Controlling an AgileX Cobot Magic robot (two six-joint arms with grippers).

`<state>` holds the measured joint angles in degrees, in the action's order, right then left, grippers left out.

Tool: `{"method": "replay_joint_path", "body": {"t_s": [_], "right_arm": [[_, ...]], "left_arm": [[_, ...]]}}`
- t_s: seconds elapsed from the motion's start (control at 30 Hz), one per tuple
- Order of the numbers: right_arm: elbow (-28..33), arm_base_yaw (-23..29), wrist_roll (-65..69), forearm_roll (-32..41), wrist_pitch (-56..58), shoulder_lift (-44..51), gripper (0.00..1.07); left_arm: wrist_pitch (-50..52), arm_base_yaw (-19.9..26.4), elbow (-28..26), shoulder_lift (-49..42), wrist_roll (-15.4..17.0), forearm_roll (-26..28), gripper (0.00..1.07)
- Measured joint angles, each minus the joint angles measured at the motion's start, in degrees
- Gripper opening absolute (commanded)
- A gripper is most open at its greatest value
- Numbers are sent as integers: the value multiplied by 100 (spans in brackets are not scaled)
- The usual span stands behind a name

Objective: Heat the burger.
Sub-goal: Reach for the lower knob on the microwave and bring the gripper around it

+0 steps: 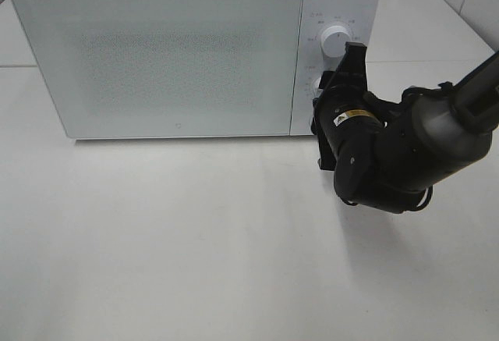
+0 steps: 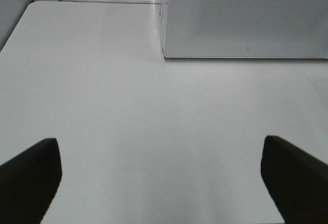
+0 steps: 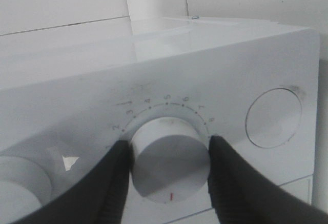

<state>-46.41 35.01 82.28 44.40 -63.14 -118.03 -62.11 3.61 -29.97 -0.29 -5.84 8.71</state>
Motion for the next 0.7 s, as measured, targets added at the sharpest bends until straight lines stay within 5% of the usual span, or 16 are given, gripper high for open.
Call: {"method": "replay_joint_path", "body": {"t_s": [0.33,0.5,0.7], "right_arm": [[0,11,-453,178,-11,0,36],[-23,34,-653,304,-11,0,59],[-23,69,-1008,476,-172,6,70]], "left_arm": [[0,0,0,0,0,0,98],[0,0,0,0,0,0,98],[0,0,0,0,0,0,98]]}}
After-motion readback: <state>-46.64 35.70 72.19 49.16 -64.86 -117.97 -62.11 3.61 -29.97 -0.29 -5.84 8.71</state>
